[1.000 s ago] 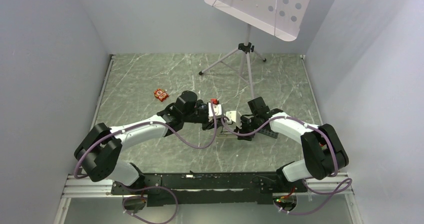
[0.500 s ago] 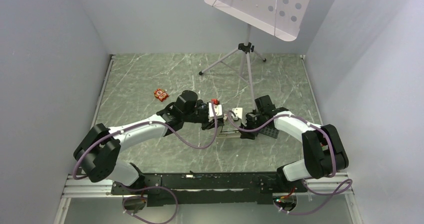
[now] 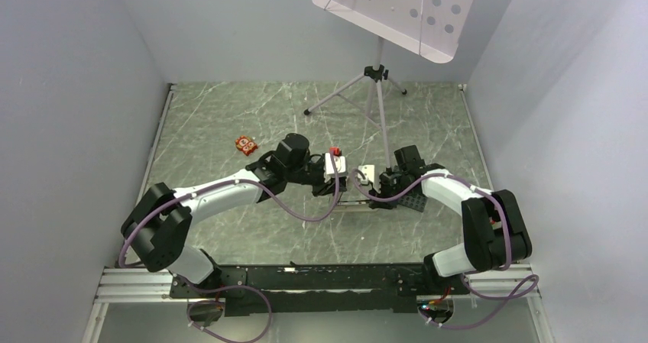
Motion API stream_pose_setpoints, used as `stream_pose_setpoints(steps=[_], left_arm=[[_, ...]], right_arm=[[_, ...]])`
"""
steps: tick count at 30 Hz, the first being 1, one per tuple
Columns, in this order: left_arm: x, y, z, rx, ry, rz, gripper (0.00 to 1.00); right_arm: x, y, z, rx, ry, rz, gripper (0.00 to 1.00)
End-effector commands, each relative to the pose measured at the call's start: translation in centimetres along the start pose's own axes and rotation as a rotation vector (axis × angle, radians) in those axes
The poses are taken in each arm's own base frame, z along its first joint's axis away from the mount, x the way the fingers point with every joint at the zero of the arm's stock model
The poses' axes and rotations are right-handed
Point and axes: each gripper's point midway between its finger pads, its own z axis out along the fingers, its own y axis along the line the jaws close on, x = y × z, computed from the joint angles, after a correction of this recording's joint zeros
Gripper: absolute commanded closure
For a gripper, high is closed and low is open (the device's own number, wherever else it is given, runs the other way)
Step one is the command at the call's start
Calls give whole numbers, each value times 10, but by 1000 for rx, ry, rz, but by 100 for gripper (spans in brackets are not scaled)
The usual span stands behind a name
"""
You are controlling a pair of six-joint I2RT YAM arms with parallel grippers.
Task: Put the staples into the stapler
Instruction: Close the stapler at the center of the board.
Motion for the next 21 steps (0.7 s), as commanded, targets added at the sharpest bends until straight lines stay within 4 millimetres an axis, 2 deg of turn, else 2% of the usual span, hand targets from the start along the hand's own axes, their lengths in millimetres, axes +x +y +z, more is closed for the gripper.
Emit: stream_pose_setpoints(steps=[1, 6, 21], left_arm=[[31, -1, 2, 4, 105, -52, 100], [26, 4, 8, -1, 87, -60, 100], [14, 10, 21, 12, 51, -79, 100]], right_arm=[[-6, 5, 3, -51, -42, -48, 78], [-9, 7, 4, -62, -63, -55, 84], [-2, 15, 7, -54, -68, -58, 87]])
